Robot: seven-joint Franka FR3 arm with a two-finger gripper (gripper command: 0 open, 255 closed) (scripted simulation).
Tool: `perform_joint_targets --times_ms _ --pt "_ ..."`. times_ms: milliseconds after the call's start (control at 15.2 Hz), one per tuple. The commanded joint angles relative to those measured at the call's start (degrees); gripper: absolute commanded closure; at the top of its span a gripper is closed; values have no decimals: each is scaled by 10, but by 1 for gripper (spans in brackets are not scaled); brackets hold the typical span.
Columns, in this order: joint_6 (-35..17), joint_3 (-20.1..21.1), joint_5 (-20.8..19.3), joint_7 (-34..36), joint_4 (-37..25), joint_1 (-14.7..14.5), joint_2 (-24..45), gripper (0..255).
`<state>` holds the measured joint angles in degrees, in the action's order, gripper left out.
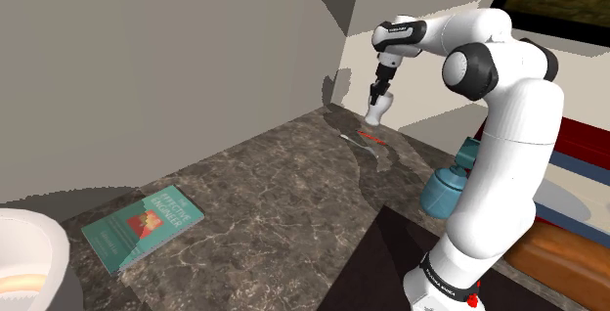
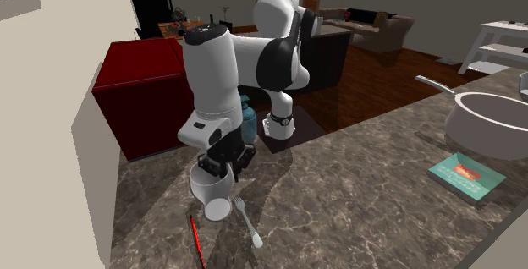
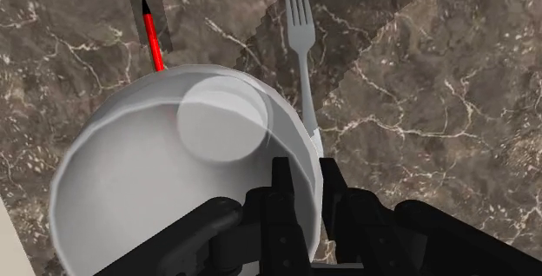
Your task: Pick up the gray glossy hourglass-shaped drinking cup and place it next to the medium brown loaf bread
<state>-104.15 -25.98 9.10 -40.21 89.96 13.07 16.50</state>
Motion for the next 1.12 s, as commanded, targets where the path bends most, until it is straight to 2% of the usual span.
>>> perform_joint_targets --times_ms 0,1056 --pt "14 -1 -2 1 -12 0 -3 255" --pt "145 -4 4 5 -158 16 14 255"
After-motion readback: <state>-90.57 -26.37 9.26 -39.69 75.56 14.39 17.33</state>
